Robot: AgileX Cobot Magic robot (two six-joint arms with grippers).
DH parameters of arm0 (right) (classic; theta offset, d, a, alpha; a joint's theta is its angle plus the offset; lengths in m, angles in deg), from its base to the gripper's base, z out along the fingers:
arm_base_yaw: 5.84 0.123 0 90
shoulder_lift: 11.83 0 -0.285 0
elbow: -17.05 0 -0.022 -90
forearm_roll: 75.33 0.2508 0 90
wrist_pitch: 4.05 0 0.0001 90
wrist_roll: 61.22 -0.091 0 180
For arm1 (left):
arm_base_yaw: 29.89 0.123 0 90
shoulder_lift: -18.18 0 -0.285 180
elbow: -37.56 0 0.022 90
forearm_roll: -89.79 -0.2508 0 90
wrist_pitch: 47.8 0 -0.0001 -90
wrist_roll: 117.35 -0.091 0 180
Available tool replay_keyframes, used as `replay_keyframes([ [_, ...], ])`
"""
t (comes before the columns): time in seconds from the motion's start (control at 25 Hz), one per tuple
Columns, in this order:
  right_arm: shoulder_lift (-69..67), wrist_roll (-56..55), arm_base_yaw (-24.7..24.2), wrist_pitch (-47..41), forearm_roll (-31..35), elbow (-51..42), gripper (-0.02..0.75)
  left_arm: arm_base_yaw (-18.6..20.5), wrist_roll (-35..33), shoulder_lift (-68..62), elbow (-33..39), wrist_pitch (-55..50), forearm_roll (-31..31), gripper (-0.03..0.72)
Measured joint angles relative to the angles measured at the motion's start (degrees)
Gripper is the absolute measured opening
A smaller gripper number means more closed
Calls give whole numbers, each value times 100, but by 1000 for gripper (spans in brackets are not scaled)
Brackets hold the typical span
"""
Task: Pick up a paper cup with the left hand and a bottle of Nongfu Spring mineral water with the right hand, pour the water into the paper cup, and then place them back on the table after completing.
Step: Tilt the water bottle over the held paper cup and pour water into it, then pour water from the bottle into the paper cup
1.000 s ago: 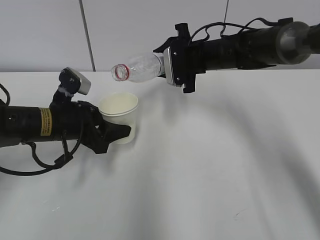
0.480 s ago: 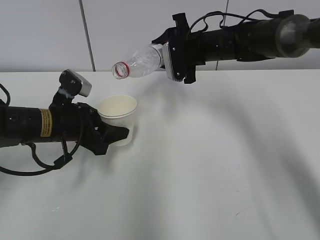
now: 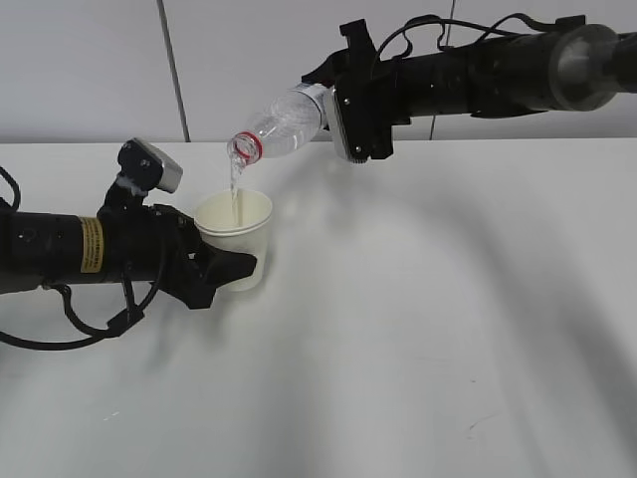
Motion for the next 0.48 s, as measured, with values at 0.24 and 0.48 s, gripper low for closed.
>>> replay_keyframes([
  [0.24, 0, 246, 0, -78, 0, 4, 448, 0, 0, 0, 0, 28, 0, 396],
  [0.48, 0, 427, 0, -129, 0, 4, 448, 0, 0, 0, 0, 28, 0, 396],
])
